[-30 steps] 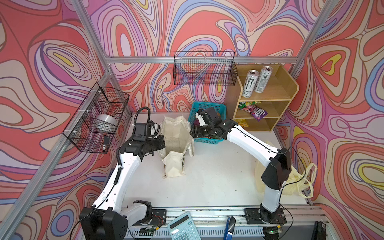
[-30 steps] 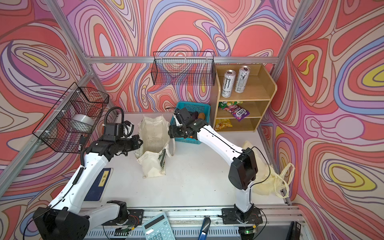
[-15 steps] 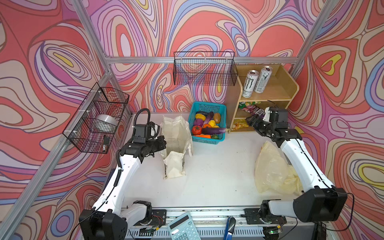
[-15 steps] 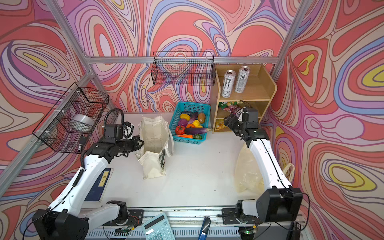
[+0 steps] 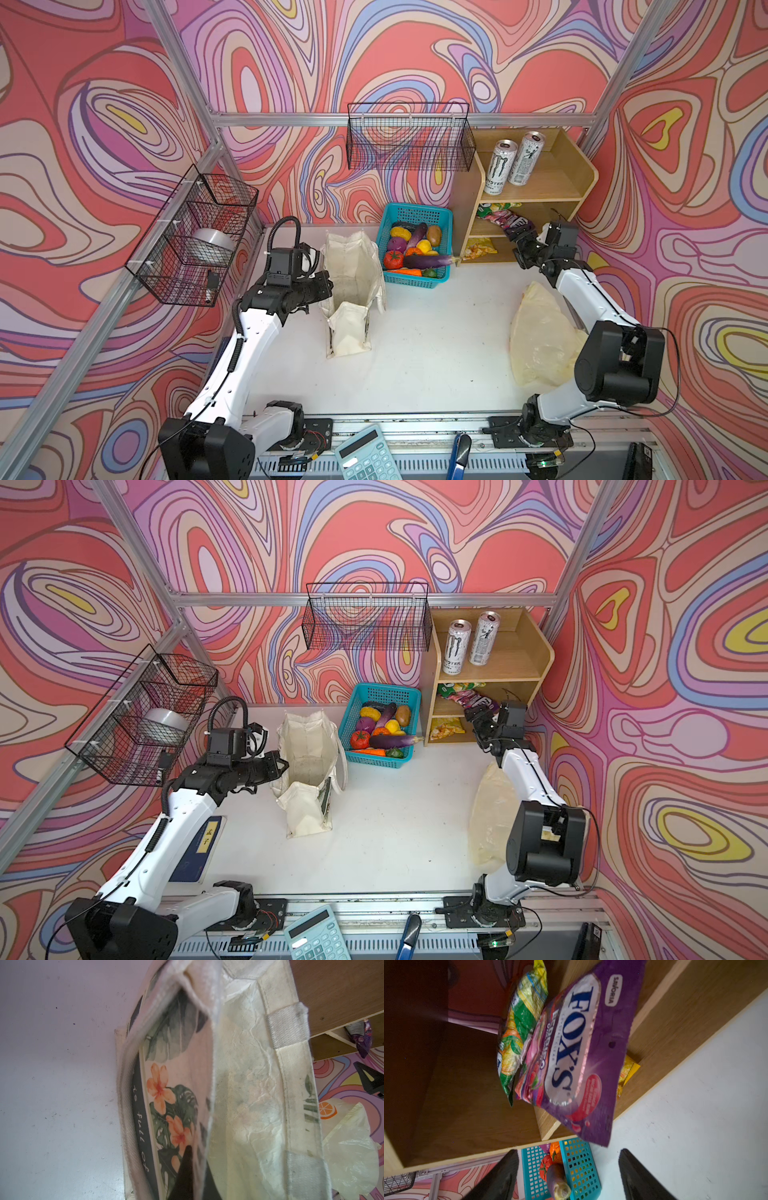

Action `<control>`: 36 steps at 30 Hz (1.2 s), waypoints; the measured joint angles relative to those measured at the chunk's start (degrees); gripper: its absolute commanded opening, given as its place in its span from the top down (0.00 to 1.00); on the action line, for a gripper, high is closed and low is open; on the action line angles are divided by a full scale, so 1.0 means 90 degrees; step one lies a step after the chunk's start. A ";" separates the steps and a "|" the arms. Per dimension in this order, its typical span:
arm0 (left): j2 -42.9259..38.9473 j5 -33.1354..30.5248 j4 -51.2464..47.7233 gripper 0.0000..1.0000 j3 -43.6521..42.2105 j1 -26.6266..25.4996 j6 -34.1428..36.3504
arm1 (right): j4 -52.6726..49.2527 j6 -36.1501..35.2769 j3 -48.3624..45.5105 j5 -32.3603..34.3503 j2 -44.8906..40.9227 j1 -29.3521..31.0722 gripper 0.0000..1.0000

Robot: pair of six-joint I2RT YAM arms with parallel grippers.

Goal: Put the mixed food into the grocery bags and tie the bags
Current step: 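Move the right gripper to the shelf and grasp the purple snack bag, then carry the purple snack bag into the tote and release it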

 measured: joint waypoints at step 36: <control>0.0005 -0.0007 0.0007 1.00 0.0000 0.0000 0.0046 | -0.0750 -0.0347 -0.0801 -0.0226 -0.2477 0.0112 1.00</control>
